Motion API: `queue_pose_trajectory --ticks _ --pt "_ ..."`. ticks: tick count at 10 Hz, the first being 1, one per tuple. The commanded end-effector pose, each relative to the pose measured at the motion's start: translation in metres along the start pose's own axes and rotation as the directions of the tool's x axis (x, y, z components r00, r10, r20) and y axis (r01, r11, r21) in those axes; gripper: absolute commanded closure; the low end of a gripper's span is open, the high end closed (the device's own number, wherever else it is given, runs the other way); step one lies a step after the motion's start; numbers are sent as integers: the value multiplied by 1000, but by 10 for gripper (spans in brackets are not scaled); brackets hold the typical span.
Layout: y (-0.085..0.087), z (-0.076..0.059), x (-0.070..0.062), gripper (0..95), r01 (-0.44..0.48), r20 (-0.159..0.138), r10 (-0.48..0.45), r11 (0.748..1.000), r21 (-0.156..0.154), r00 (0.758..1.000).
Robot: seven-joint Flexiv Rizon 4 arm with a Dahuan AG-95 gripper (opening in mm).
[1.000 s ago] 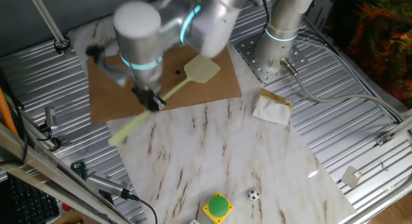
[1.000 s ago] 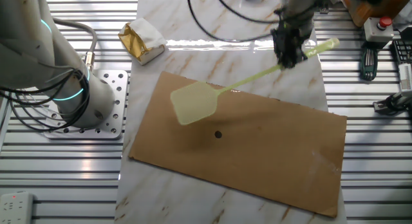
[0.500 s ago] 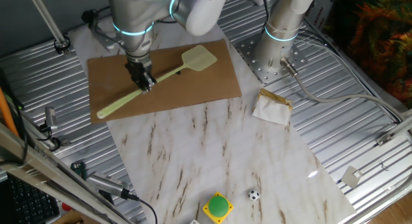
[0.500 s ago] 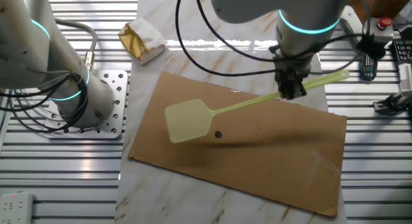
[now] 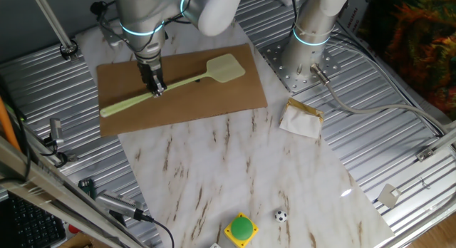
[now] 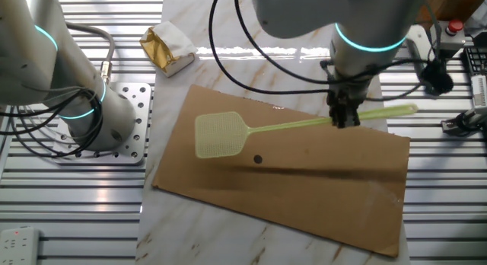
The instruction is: Swat with a flyswatter
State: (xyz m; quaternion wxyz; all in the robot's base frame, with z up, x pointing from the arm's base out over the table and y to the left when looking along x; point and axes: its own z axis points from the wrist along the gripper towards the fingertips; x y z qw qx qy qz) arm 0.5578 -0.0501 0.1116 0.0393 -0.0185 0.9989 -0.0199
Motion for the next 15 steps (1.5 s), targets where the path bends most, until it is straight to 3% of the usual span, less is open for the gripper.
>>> queue_pose_trajectory --ticks 1,3,8,12,15 --pt "-16 1 6 950 -78 4 78 997 -6 997" --pt "-19 4 3 950 -98 4 98 995 -17 995" --pt "-19 25 -15 950 -74 -13 73 996 -47 997" --pt "-15 22 -31 950 -49 -44 47 998 -48 998" --pt "-15 28 -32 950 -41 -39 39 998 -45 998"
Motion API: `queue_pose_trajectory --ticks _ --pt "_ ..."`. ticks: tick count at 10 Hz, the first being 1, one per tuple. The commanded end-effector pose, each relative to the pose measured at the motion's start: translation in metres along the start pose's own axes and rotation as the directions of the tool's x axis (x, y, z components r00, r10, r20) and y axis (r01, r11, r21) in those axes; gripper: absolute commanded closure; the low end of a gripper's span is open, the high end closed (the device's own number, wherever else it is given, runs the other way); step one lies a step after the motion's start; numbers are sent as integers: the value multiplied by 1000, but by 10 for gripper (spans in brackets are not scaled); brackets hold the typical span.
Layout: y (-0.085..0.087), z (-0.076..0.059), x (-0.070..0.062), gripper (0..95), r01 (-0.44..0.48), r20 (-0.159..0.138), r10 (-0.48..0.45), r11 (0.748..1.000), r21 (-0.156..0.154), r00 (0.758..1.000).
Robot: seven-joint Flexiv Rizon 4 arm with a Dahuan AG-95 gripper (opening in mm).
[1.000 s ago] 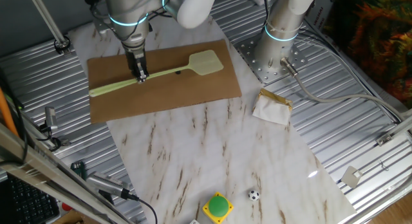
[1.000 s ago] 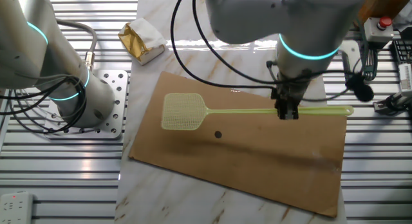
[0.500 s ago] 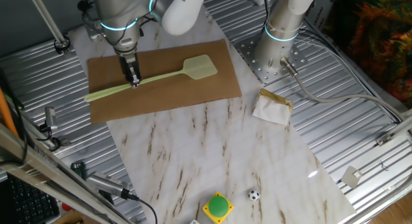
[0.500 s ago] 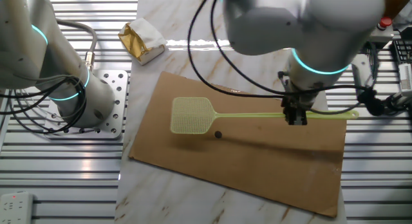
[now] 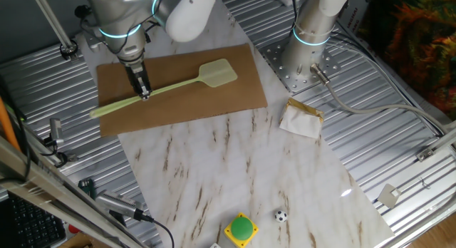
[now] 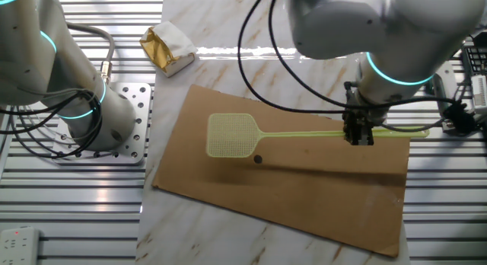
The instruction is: Swat with a flyswatter
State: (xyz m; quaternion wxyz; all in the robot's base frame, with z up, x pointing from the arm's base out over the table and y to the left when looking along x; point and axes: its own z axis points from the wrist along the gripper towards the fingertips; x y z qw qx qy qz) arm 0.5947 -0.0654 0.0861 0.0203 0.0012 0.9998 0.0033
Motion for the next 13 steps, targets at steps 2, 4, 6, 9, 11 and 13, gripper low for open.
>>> queue_pose_trajectory --ticks 2,4,6,9,11,13 --pt "1 1 -1 950 2 0 -2 1000 3 1000" --pt "0 2 0 950 3 2 -3 1000 2 1000" --pt "0 2 0 950 3 1 -3 1000 1 1000" --pt "-1 2 0 950 3 -1 -3 1000 -1 1000" --pt "-1 2 0 950 6 -1 -6 1000 -4 1000" --pt "-1 2 0 950 31 7 -31 1000 0 999"
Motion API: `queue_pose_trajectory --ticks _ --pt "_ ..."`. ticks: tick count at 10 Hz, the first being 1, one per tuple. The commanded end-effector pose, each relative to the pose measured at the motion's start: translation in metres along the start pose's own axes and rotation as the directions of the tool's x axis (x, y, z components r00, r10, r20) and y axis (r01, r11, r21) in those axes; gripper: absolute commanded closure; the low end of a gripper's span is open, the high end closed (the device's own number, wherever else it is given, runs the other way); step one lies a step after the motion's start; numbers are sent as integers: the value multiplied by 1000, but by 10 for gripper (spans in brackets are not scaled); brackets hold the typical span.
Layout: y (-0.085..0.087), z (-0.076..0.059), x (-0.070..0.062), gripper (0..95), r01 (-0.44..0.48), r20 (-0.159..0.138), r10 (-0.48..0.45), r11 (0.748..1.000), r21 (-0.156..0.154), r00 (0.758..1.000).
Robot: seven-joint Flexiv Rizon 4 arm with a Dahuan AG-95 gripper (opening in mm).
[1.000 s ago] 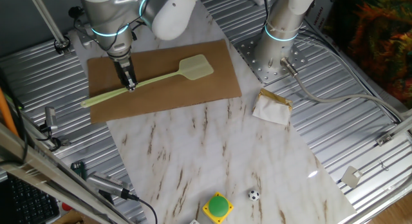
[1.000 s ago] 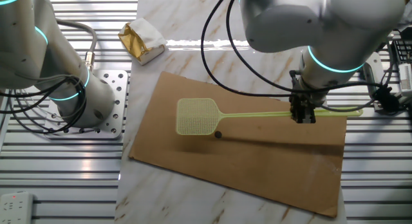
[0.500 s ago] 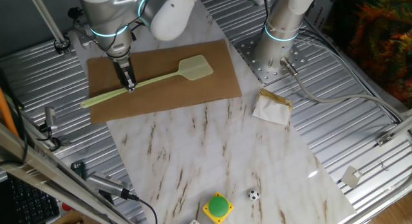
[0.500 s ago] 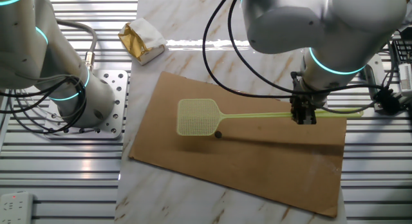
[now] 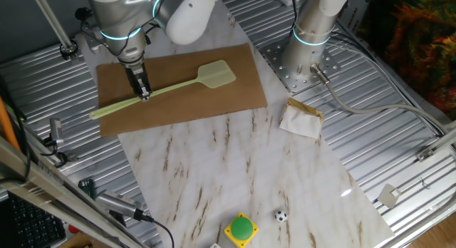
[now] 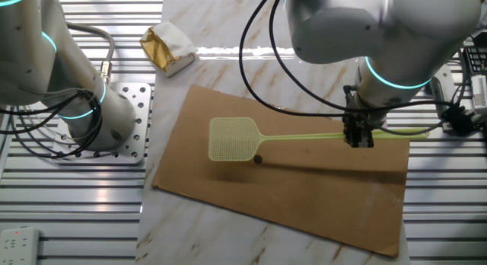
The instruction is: Swat with a flyswatter
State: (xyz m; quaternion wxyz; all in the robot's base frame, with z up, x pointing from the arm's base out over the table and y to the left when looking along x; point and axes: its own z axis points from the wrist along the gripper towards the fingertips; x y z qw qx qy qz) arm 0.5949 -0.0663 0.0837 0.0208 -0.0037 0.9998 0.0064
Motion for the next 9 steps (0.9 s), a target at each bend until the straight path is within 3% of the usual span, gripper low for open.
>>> queue_pose_trajectory --ticks 1,3,9 --pt "0 0 0 950 28 9 -28 1000 6 1000" --pt "0 0 0 950 17 31 -18 999 39 999" --pt "0 0 0 950 -32 21 32 999 27 999"
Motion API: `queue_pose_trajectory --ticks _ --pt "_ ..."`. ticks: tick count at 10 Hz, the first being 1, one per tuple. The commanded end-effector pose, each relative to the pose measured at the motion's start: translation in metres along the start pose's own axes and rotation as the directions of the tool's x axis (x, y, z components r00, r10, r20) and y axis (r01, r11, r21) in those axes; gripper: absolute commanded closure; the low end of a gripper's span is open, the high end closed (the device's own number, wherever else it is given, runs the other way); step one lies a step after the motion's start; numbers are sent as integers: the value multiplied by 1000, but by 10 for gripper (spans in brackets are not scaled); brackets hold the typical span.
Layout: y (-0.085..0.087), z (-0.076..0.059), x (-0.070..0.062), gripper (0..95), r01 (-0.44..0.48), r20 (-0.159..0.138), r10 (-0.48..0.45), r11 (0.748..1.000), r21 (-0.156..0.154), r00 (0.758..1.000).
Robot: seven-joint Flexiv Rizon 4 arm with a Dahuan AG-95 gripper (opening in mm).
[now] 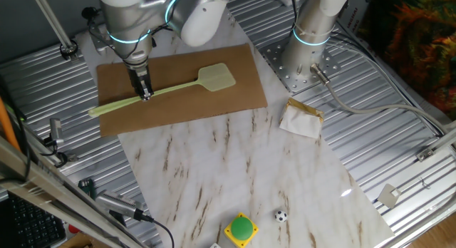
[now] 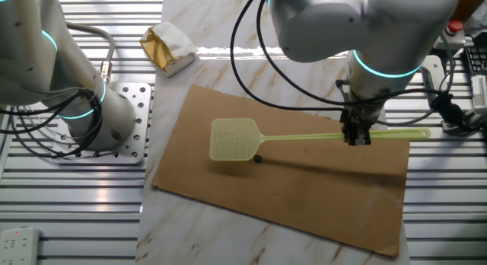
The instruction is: Swat with a flyswatter
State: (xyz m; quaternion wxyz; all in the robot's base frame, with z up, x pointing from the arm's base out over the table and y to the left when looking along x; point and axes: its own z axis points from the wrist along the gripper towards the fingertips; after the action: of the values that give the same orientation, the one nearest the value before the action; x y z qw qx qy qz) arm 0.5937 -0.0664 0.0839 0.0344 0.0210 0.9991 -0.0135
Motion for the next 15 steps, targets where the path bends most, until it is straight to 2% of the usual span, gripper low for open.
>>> queue_pose_trajectory --ticks 1,3,6,8,15 --pt "0 0 -1 950 18 -7 -18 1000 -21 1000" --pt "0 0 -1 950 21 -13 -21 999 -25 1000" --pt "-2 5 -5 950 54 -78 -56 998 -35 995" --pt "-4 10 -6 950 71 -101 -75 997 -41 992" --pt "-9 24 -13 950 116 -105 -116 993 -8 988"
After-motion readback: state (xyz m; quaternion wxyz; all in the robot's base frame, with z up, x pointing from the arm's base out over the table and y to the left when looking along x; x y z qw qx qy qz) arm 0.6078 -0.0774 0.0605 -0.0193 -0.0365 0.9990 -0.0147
